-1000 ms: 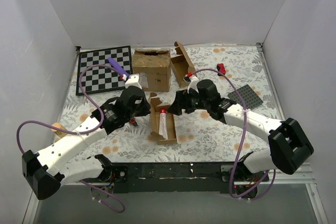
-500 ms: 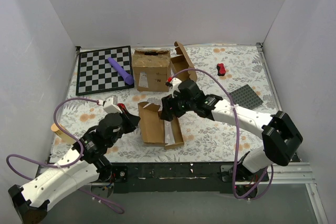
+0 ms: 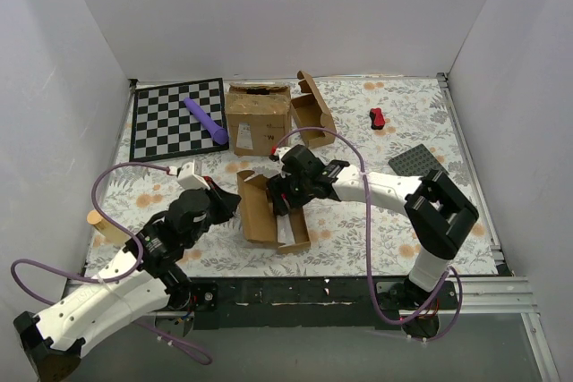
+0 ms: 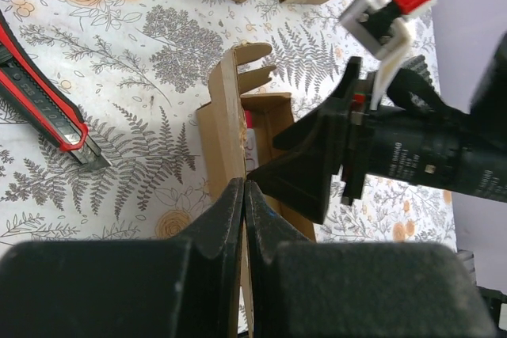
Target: Unpack the express box
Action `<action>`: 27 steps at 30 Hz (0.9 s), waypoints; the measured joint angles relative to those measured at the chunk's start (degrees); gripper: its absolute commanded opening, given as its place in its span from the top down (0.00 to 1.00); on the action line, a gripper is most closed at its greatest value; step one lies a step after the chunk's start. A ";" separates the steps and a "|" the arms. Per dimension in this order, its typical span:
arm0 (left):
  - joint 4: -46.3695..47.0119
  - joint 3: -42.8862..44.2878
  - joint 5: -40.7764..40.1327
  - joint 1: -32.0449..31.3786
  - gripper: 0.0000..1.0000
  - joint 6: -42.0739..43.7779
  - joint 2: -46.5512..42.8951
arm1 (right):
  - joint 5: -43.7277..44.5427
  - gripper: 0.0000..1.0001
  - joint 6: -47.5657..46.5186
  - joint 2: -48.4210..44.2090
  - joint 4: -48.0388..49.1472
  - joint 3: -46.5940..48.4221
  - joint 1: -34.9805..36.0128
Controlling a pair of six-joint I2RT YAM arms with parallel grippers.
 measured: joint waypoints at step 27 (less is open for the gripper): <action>-2.51 -1.05 0.20 0.00 1.00 -0.48 -4.74 | 1.40 0.67 0.44 8.76 0.44 4.96 1.44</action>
